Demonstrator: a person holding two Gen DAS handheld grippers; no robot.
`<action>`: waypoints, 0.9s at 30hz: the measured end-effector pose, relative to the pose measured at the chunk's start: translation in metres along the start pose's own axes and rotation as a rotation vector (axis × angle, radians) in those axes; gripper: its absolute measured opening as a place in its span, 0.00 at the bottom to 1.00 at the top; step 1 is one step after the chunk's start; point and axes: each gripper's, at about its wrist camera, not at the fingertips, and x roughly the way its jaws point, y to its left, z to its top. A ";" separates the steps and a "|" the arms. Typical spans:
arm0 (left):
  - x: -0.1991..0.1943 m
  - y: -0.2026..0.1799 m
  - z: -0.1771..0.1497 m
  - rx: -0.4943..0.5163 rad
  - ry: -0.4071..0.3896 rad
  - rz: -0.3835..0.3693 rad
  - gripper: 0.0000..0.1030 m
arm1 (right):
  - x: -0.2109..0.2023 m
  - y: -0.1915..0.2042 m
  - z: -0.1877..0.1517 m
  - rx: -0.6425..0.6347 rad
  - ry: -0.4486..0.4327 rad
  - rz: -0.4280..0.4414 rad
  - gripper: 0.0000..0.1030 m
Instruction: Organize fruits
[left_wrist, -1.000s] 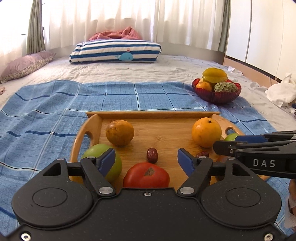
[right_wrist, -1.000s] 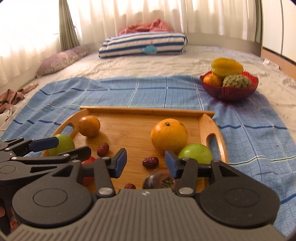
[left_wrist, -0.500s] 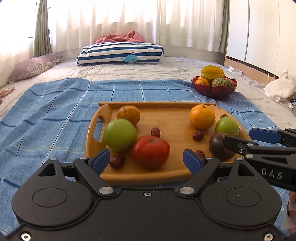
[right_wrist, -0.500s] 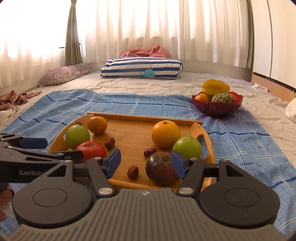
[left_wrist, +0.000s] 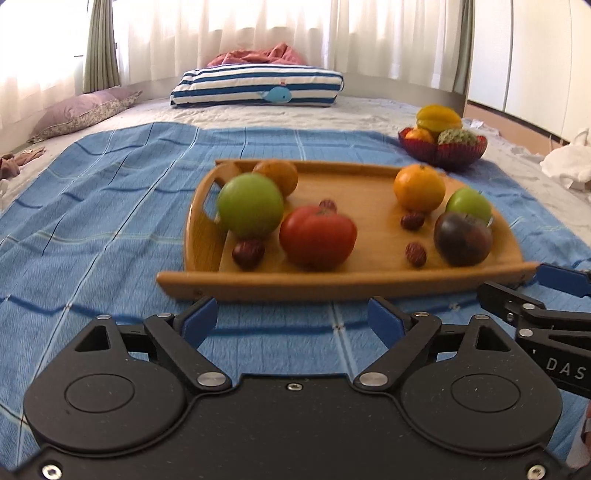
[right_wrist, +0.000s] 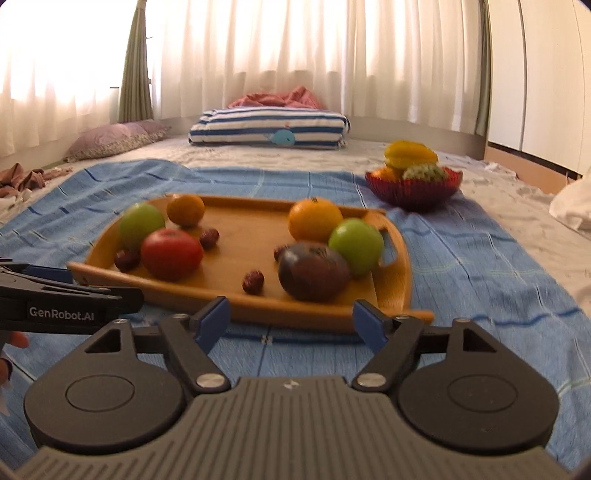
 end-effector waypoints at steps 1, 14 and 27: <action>0.002 0.000 -0.003 0.005 0.004 0.007 0.85 | 0.001 0.000 -0.004 -0.002 0.006 -0.008 0.85; 0.017 0.000 -0.021 -0.004 0.045 0.009 0.92 | 0.017 0.001 -0.022 -0.010 0.081 -0.051 1.00; 0.021 0.001 -0.026 -0.011 0.047 0.013 1.00 | 0.026 -0.006 -0.029 0.044 0.136 -0.020 1.00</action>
